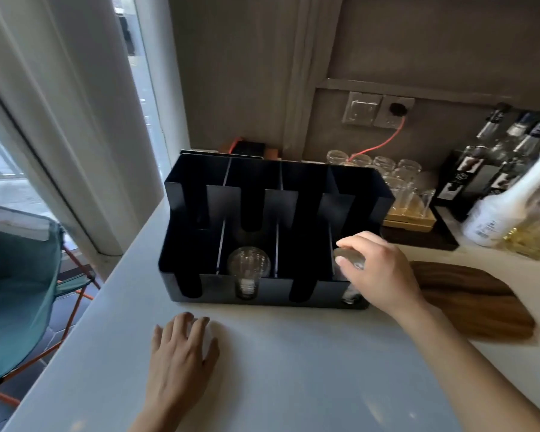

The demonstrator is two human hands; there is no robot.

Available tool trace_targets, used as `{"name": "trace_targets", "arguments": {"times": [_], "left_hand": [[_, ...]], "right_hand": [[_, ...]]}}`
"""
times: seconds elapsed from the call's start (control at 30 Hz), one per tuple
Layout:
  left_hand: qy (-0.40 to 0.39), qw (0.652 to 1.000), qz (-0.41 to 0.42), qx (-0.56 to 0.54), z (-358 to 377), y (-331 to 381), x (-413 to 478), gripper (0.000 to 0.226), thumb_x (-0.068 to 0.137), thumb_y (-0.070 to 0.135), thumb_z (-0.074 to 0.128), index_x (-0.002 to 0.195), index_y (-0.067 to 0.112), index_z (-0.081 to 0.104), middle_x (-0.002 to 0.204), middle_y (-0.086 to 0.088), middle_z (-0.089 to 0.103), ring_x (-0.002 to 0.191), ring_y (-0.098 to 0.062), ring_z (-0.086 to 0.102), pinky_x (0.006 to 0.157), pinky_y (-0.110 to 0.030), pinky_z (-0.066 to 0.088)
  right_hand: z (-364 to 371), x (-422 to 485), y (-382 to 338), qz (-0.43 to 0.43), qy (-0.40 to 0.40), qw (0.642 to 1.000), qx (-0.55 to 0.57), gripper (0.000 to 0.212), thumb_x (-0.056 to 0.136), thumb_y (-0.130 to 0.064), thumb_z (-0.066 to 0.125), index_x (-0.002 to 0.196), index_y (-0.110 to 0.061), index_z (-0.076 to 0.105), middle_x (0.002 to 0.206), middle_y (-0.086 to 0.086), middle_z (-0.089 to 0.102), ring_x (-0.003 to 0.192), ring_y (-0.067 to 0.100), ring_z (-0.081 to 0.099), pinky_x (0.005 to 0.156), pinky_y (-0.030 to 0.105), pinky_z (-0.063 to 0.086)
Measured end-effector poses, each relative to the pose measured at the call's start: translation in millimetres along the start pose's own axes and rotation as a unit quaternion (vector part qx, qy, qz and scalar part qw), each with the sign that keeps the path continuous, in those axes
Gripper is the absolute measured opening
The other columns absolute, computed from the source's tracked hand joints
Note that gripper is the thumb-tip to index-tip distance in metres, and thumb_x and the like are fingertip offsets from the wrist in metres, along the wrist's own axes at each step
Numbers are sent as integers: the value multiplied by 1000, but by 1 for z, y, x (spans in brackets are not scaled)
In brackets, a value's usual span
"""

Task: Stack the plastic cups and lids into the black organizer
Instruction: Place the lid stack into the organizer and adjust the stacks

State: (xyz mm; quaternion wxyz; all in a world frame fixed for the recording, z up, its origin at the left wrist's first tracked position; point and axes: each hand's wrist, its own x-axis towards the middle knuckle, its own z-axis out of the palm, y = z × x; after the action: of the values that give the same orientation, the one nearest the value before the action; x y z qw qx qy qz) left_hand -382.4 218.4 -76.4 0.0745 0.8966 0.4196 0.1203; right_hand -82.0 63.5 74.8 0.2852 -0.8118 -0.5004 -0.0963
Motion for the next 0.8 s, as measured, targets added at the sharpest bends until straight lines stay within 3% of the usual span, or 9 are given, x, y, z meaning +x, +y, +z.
{"name": "trace_targets", "arguments": {"times": [0.13, 0.3, 0.37, 0.5, 0.57, 0.63, 0.73, 0.8], "left_hand": [[6, 999, -37, -11, 11, 17, -2, 59, 81, 56, 43, 118, 19, 70, 114, -11, 59, 108, -40, 57, 105, -68, 34], [-42, 999, -14, 20, 14, 16, 1, 82, 94, 70, 8, 129, 23, 65, 134, -21, 59, 125, -41, 52, 99, -71, 33], [-54, 998, -11, 34, 12, 18, 1, 82, 94, 69, 5, 129, 26, 67, 133, -20, 61, 125, -40, 53, 97, -71, 33], [-71, 996, -23, 50, 14, 26, 3, 74, 93, 69, 20, 124, 24, 70, 129, -20, 63, 125, -43, 54, 95, -73, 35], [-73, 996, -46, 37, 16, 34, 5, 67, 85, 65, 35, 122, 21, 70, 129, -20, 63, 127, -45, 54, 97, -73, 36], [-63, 996, -65, 27, 19, 40, 5, 65, 82, 62, 37, 121, 21, 69, 130, -20, 62, 130, -45, 52, 100, -72, 34], [-40, 997, -69, 17, 25, 41, 2, 62, 83, 60, 37, 122, 21, 68, 132, -19, 61, 133, -43, 49, 105, -70, 30], [-29, 997, -66, 16, 27, 39, 0, 61, 83, 59, 38, 122, 22, 67, 133, -18, 61, 133, -43, 49, 105, -70, 30]], "right_hand": [[-19, -4, 48, 66, -18, 997, -41, 22, 82, -15, 75, 104, -14, 74, 98, 0, 71, 93, 22, 64, 74, 31, 50], [-14, -10, 59, -20, -89, 993, -78, 32, 78, -27, 78, 109, -18, 74, 105, -7, 72, 104, 20, 52, 88, 35, 47], [-11, -9, 61, -32, -99, 991, -85, 38, 77, -31, 79, 112, -20, 73, 108, -9, 70, 109, 19, 50, 93, 39, 46], [-7, -4, 59, -87, -130, 977, -146, 44, 80, -37, 75, 120, -20, 68, 112, -6, 68, 114, 21, 49, 107, 42, 35], [-3, -2, 59, -118, -142, 968, -167, 35, 83, -35, 73, 115, -22, 70, 109, -6, 68, 113, 21, 51, 117, 44, 25], [4, -3, 62, -141, -146, 963, -175, 19, 85, -29, 70, 102, -22, 74, 100, -5, 66, 105, 21, 55, 121, 43, 18], [14, -10, 65, -149, -160, 959, -181, 8, 88, -14, 64, 86, -19, 71, 88, -1, 57, 87, 21, 56, 122, 38, 19], [18, -14, 66, -148, -163, 960, -174, 11, 88, -8, 62, 79, -14, 66, 89, 2, 52, 86, 24, 54, 117, 38, 30]]}}
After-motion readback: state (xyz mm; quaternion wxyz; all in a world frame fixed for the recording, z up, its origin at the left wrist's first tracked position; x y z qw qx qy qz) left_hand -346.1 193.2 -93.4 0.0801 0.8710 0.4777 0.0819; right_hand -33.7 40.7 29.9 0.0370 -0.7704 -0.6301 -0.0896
